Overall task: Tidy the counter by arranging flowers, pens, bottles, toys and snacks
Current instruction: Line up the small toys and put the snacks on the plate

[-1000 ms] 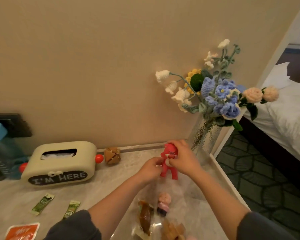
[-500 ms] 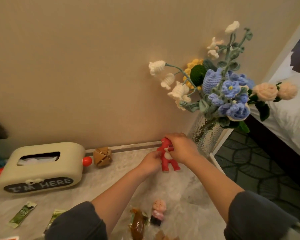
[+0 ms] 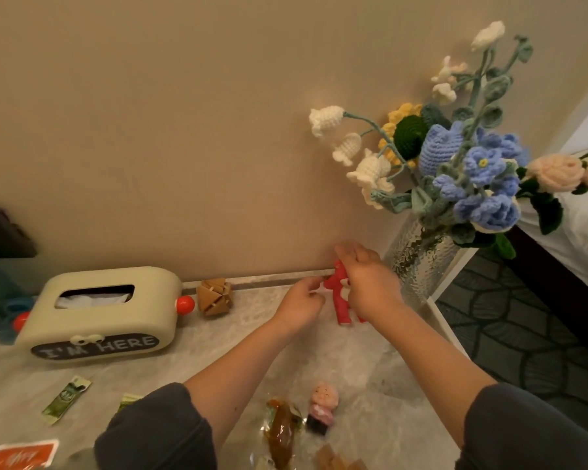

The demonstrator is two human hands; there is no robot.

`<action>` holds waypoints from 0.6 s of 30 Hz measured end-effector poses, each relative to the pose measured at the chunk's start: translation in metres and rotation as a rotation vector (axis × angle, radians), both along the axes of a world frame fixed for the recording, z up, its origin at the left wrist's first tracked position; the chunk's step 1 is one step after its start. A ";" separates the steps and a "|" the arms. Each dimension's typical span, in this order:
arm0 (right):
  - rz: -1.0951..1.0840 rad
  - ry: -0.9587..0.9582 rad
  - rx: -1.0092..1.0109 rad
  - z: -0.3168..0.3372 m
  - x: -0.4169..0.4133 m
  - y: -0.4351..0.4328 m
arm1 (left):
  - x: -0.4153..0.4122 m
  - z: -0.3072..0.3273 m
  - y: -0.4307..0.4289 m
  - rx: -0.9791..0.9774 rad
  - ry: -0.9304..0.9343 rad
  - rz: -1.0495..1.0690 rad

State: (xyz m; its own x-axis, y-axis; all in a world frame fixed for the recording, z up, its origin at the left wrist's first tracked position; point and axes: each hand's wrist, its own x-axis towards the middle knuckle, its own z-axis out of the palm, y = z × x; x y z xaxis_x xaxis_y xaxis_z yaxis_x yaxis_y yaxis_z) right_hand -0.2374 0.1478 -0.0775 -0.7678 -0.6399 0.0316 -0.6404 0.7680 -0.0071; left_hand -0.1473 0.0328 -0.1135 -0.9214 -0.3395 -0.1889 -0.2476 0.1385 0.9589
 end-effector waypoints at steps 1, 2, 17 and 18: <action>0.006 0.058 -0.021 0.002 0.004 -0.002 | 0.003 0.001 -0.006 -0.054 0.003 0.024; 0.018 0.124 -0.054 0.004 0.009 -0.004 | 0.007 0.002 -0.013 -0.113 0.004 0.048; 0.182 -0.229 -0.385 -0.024 0.073 -0.064 | 0.083 0.013 -0.097 -1.452 -0.492 -0.083; 0.179 -0.243 -0.381 -0.026 0.074 -0.064 | 0.083 0.012 -0.097 -1.467 -0.508 -0.088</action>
State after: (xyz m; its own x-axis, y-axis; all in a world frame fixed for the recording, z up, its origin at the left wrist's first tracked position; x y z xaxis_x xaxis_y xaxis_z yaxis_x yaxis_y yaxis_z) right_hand -0.1631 0.0842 -0.1037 -0.6606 -0.7407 0.1227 -0.7074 0.5594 -0.4320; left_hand -0.0647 -0.0643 -0.1019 -0.8921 -0.4501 -0.0389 -0.4339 0.8775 -0.2042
